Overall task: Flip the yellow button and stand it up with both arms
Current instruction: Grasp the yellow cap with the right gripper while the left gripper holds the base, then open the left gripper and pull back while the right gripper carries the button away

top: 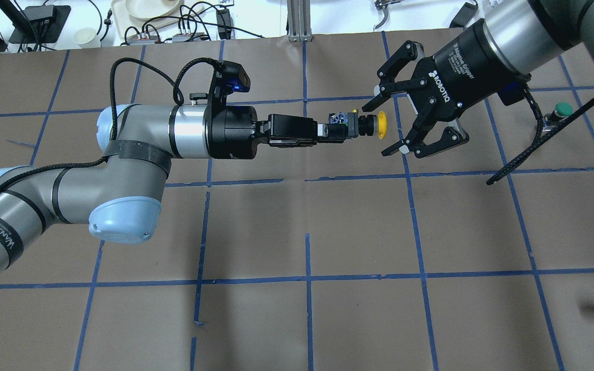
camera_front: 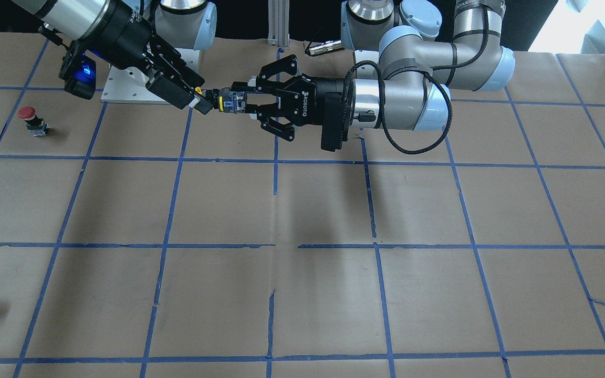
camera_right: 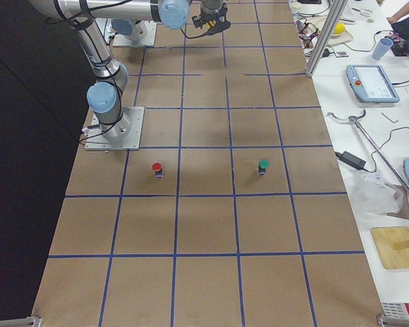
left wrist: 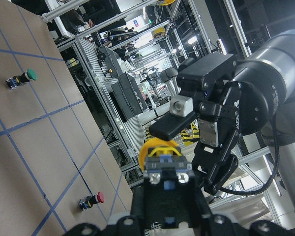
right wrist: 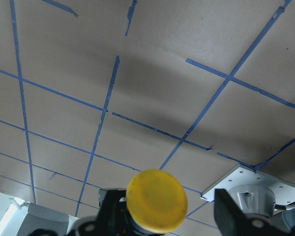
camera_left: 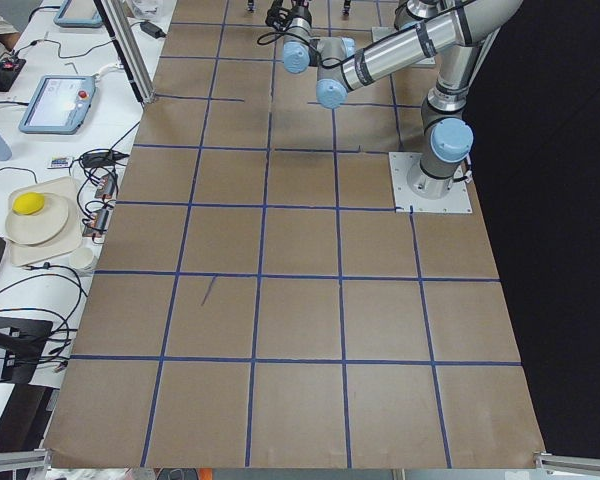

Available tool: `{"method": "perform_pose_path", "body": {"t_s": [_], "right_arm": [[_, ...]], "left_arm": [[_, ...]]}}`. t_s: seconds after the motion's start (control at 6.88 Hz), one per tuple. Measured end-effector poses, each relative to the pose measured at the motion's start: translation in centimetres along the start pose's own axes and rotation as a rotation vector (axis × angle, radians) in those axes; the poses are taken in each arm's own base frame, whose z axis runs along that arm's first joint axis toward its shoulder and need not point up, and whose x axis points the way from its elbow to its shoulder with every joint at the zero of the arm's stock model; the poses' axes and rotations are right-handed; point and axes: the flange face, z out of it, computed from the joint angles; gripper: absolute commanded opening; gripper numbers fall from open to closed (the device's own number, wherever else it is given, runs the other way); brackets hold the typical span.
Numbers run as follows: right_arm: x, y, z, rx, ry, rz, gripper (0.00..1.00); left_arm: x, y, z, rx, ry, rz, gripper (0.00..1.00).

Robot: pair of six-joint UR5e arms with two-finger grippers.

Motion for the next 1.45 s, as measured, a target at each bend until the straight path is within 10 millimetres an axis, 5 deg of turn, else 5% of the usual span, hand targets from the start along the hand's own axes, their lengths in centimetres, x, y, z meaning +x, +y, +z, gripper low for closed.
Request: {"method": "perform_pose_path", "body": {"t_s": [0.44, 0.58, 0.73, 1.16, 1.45], "right_arm": [[0.0, 0.1, -0.2, -0.002, -0.008, -0.006, 0.11], [0.0, 0.2, -0.3, -0.002, -0.009, -0.008, 0.1], [0.0, 0.3, -0.4, -0.001, -0.011, -0.009, 0.1], [-0.2, 0.4, -1.0, 0.012, -0.019, -0.017, 0.09], [-0.2, -1.0, -2.6, 0.091, -0.001, -0.122, 0.08]], "left_arm": [[0.2, 0.1, 0.3, -0.005, 0.003, 0.003, 0.05], [0.2, 0.2, 0.4, -0.007, 0.003, 0.003, 0.63], [0.2, 0.2, 0.4, -0.009, 0.002, 0.001, 0.99], [0.3, 0.1, 0.4, -0.012, -0.006, -0.058, 1.0], [2.5, -1.6, -0.1, -0.036, -0.116, -0.067, 0.99]]}}
